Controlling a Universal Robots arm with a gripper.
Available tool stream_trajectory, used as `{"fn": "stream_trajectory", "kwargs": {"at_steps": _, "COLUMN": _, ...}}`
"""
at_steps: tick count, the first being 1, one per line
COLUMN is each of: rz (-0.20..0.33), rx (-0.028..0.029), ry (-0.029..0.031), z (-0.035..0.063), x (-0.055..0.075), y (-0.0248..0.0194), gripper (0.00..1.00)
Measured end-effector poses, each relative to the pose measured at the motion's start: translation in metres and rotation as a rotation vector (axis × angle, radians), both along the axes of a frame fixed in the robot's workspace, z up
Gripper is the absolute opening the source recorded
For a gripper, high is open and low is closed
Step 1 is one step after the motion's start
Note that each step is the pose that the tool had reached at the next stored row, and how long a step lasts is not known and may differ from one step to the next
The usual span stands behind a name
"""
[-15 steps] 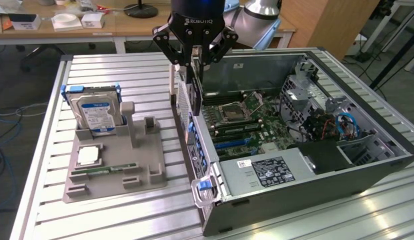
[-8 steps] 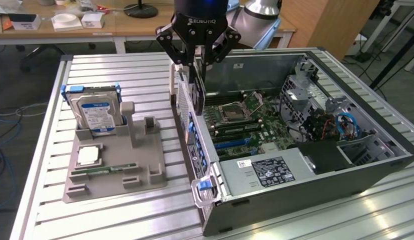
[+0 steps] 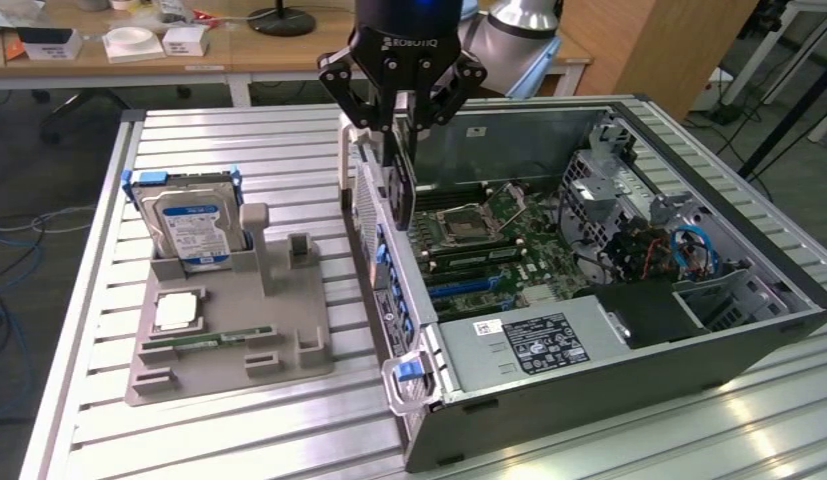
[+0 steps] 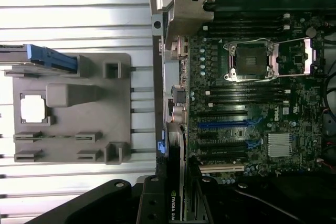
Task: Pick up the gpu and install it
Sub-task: 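Pick up the gpu and move the gpu toward the slot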
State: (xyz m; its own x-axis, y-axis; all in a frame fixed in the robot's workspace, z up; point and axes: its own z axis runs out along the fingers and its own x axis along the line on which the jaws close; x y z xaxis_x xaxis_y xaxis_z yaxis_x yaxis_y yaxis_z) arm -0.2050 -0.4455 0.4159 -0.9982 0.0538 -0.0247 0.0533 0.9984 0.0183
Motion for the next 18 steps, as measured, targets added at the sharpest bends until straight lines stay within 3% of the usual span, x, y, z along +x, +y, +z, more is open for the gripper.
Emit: {"fn": "stream_trajectory", "kwargs": {"at_steps": 18, "rz": 0.007, "rx": 0.0, "ry": 0.0, "z": 0.0, "x": 0.015, "y": 0.0, "gripper": 0.26}}
